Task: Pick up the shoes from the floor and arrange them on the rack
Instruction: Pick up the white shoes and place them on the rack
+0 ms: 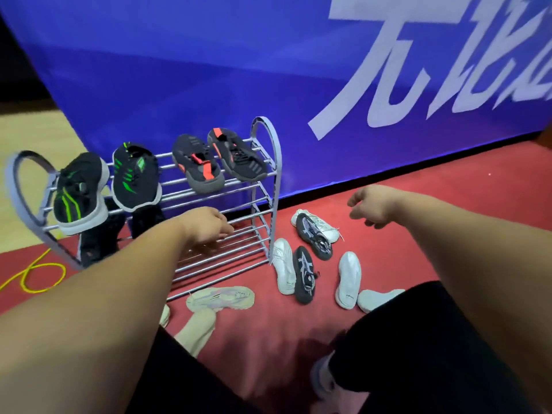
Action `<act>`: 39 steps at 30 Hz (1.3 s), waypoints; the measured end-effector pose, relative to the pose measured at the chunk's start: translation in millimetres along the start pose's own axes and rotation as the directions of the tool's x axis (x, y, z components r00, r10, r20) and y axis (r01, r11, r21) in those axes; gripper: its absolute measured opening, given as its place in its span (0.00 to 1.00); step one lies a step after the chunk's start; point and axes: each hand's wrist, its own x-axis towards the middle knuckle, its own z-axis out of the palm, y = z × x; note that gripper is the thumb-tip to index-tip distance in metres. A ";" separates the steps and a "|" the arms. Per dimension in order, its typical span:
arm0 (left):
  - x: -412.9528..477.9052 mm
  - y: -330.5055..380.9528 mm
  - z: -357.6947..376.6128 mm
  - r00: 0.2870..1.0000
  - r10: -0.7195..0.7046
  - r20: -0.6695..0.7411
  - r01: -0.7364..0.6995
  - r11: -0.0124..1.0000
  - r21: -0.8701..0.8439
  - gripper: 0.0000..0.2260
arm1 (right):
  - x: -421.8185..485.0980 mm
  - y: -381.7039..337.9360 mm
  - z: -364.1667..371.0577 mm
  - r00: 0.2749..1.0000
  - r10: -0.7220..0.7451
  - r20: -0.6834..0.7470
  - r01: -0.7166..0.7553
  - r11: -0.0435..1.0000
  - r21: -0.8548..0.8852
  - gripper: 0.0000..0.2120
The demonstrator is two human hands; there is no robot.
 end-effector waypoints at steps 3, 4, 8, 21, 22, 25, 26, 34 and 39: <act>5.8 38.7 14.4 0.998 0.042 -0.051 -0.033 0.984 0.174 0.04 | 1.6 23.6 -12.7 0.999 -0.036 0.003 0.036 0.999 -0.007 0.19; 7.6 49.5 22.1 0.997 0.046 -0.060 -0.032 0.976 0.217 0.03 | 2.5 34.4 -14.2 0.999 -0.042 -0.001 0.042 0.999 0.007 0.20; 17.2 89.7 62.5 0.999 0.030 -0.043 -0.016 0.952 0.306 0.06 | 2.9 91.7 -17.8 1.000 -0.011 -0.017 0.012 0.999 0.047 0.21; 53.3 201.8 194.2 0.989 0.084 0.121 -0.124 0.919 0.373 0.14 | -9.3 274.4 -50.9 0.960 0.252 -0.122 -0.199 0.922 0.331 0.14; 53.8 208.0 200.5 0.987 0.088 0.133 -0.133 0.914 0.382 0.13 | -10.3 285.4 -51.2 0.956 0.270 -0.117 -0.215 0.912 0.348 0.13; 55.3 222.5 217.8 0.984 0.100 0.150 -0.152 0.909 0.388 0.11 | -7.9 310.8 -49.2 0.946 0.305 -0.106 -0.248 0.896 0.369 0.10; 56.7 224.3 222.3 0.983 0.106 0.149 -0.155 0.913 0.377 0.10 | -4.7 315.4 -47.6 0.944 0.314 -0.105 -0.256 0.894 0.368 0.09; 91.5 195.6 228.8 0.987 0.043 0.157 -0.088 0.951 0.296 0.09 | 46.3 297.4 -8.2 0.966 0.257 0.003 -0.250 0.936 0.248 0.08; 139.5 171.1 230.2 0.989 -0.025 0.148 -0.015 0.965 0.263 0.05 | 86.0 278.1 9.3 0.969 0.234 0.079 -0.244 0.958 0.151 0.08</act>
